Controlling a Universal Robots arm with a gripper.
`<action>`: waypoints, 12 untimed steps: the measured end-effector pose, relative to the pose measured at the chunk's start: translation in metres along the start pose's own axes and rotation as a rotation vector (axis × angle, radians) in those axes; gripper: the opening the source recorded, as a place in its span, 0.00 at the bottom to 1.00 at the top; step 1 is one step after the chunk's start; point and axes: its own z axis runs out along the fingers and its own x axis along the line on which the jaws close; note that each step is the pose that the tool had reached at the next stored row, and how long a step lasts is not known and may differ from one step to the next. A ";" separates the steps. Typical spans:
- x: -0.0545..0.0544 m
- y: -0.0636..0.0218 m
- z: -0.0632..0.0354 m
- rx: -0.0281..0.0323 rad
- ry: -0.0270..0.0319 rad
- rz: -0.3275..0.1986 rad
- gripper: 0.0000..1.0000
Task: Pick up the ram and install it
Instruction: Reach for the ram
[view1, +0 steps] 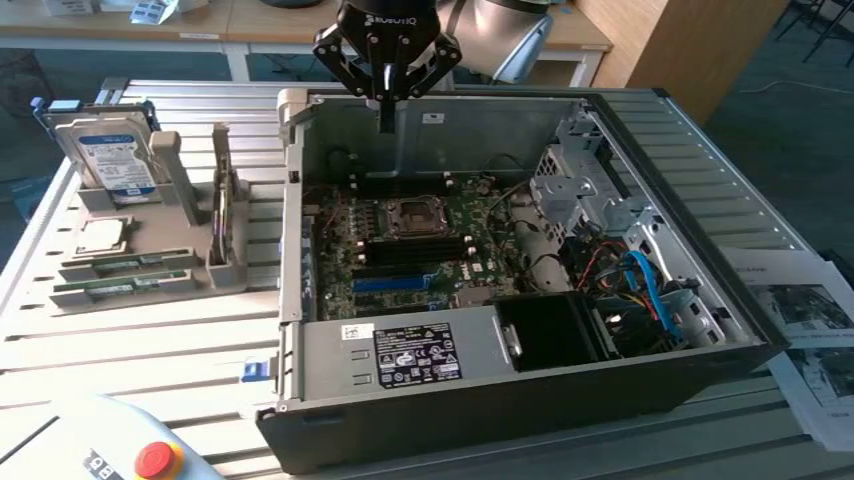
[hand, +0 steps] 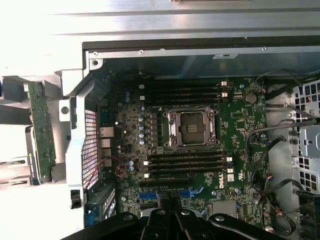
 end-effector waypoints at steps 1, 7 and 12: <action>0.000 0.0000 0.0001 -0.0001 -0.0001 0.000 0.10; 0.011 -0.0008 0.0004 0.0000 0.0001 0.000 0.10; 0.023 -0.0016 0.0004 0.0000 0.0001 0.000 0.10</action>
